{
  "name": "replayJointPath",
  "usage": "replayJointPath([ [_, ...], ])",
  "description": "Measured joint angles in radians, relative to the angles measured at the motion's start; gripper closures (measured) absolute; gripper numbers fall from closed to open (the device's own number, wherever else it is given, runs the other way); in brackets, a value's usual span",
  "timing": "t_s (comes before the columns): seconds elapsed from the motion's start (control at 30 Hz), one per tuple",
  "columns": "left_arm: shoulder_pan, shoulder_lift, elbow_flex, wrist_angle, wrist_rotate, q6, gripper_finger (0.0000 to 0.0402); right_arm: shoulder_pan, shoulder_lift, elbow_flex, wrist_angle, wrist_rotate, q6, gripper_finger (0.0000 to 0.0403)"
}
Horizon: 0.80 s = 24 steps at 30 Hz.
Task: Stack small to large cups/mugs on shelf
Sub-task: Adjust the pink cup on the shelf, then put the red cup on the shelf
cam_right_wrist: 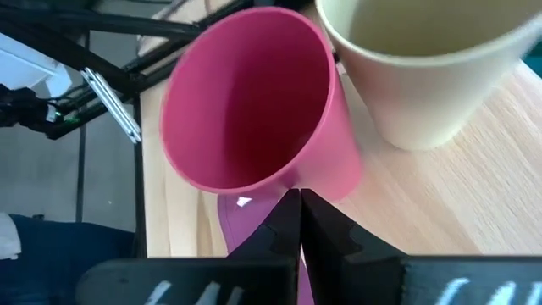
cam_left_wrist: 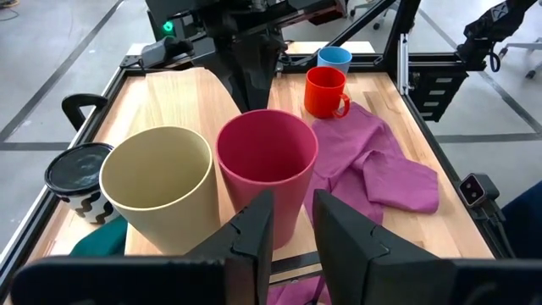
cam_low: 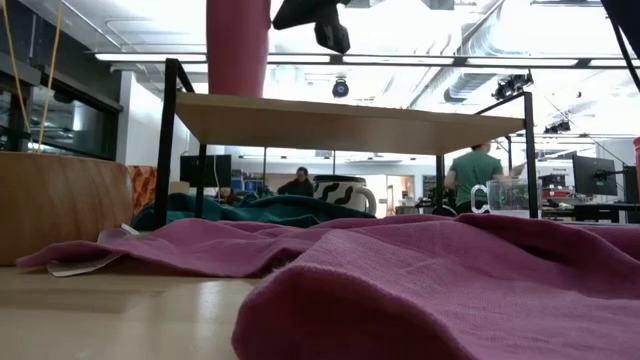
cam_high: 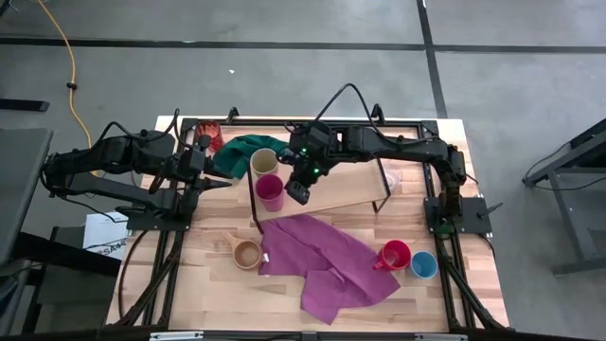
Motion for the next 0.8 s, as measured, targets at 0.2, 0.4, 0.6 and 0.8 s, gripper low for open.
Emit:
replayJointPath([
  [0.2,0.000,0.000,0.000,0.000,0.000,0.000,0.0328,0.000,0.000,0.000,-0.005,0.000,0.000,0.0403],
  [0.4,0.000,-0.001,0.000,0.000,0.000,0.001,0.0328,0.000,-0.001,0.000,-0.072,0.036,-0.013,0.0403],
  [0.6,0.000,-0.002,0.000,0.001,0.000,0.007,0.0328,-0.005,-0.028,0.000,-0.078,0.048,-0.019,0.0403],
  [0.8,0.000,-0.002,0.011,0.003,0.000,0.025,0.0328,-0.017,-0.105,0.000,-0.060,0.141,-0.026,0.0403],
])
